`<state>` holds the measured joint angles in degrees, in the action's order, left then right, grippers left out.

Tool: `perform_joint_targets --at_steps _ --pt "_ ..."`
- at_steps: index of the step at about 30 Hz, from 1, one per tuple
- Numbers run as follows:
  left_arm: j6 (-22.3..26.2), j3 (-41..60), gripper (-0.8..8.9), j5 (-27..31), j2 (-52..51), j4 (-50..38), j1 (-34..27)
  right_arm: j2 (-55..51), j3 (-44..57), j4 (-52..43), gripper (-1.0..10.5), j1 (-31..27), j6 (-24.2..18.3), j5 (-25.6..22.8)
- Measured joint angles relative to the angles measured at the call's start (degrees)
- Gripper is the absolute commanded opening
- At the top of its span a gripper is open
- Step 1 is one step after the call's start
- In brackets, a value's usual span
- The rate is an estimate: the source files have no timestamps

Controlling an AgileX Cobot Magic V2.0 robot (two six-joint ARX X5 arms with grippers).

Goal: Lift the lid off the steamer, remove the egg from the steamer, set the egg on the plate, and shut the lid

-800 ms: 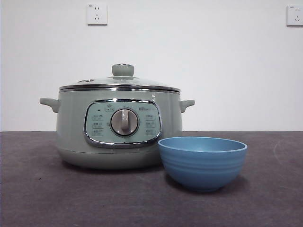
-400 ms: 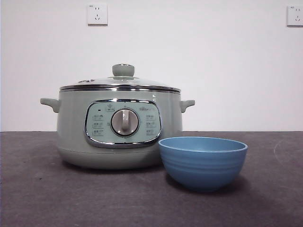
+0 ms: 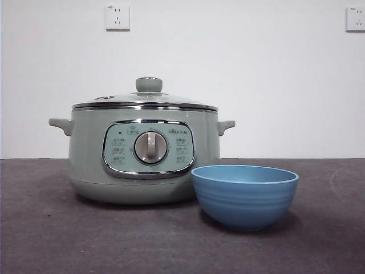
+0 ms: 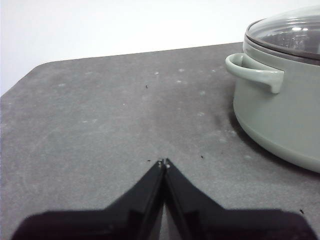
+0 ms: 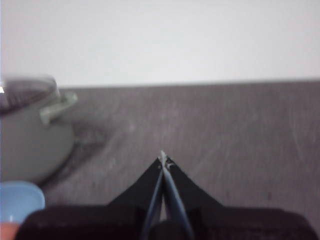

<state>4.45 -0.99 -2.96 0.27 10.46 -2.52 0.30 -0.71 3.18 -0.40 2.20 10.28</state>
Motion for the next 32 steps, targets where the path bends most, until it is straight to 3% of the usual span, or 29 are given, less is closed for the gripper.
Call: perform_joint_targets --at_steps 7,32 --pt "0.00 0.00 -0.04 0.00 0.00 0.00 0.00 -0.04 -0.09 5.49 0.0 0.00 0.09 -0.15" --pt "0.00 0.00 -0.04 0.00 0.00 0.00 0.00 -0.07 -0.15 5.68 0.0 0.02 2.47 -0.20"
